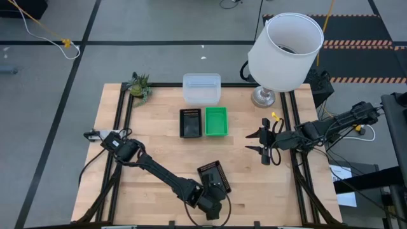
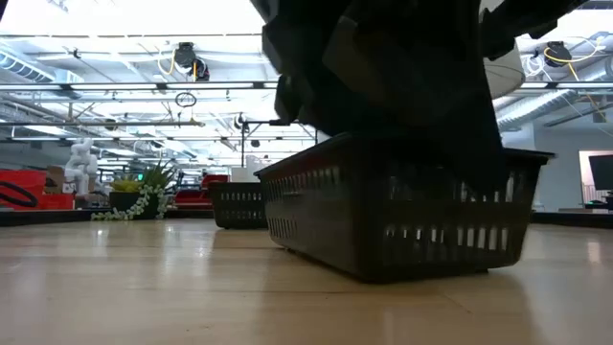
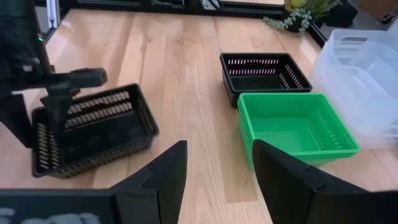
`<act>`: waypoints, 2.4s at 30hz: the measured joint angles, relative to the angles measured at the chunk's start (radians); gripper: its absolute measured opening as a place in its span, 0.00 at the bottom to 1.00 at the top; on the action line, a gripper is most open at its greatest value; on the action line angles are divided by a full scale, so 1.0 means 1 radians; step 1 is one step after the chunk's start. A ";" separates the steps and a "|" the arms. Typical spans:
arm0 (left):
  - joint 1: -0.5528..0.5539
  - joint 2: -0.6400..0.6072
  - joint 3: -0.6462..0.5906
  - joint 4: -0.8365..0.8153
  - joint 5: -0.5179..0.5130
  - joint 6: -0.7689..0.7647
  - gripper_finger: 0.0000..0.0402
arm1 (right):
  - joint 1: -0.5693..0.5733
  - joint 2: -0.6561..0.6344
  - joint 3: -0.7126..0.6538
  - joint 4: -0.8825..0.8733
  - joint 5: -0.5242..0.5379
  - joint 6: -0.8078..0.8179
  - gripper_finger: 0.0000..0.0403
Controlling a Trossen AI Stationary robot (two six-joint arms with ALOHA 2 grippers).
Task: Stack baskets by color
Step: Stack the bottom black bin on the top stacked black bin
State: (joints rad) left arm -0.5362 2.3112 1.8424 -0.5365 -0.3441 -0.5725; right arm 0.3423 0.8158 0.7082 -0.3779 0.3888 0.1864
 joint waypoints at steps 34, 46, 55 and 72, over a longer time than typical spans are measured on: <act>-0.062 -0.494 0.001 -0.619 -0.305 0.340 0.05 | -0.002 0.000 0.000 0.047 0.005 -0.174 0.44; -0.018 -0.513 0.001 -0.699 -0.344 0.328 0.08 | -0.002 0.000 0.000 0.172 0.007 -0.340 0.44; 0.015 -0.513 0.001 -0.702 -0.348 0.365 0.03 | -0.017 0.000 0.000 0.171 0.007 -0.350 0.44; 0.057 -0.513 -0.017 -0.689 -0.385 0.402 0.06 | -0.016 0.000 0.000 0.164 0.007 -0.346 0.44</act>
State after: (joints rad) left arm -0.4794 1.7981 1.8255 -1.2258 -0.7288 -0.1701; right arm 0.3267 0.8154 0.7082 -0.2137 0.3958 -0.1596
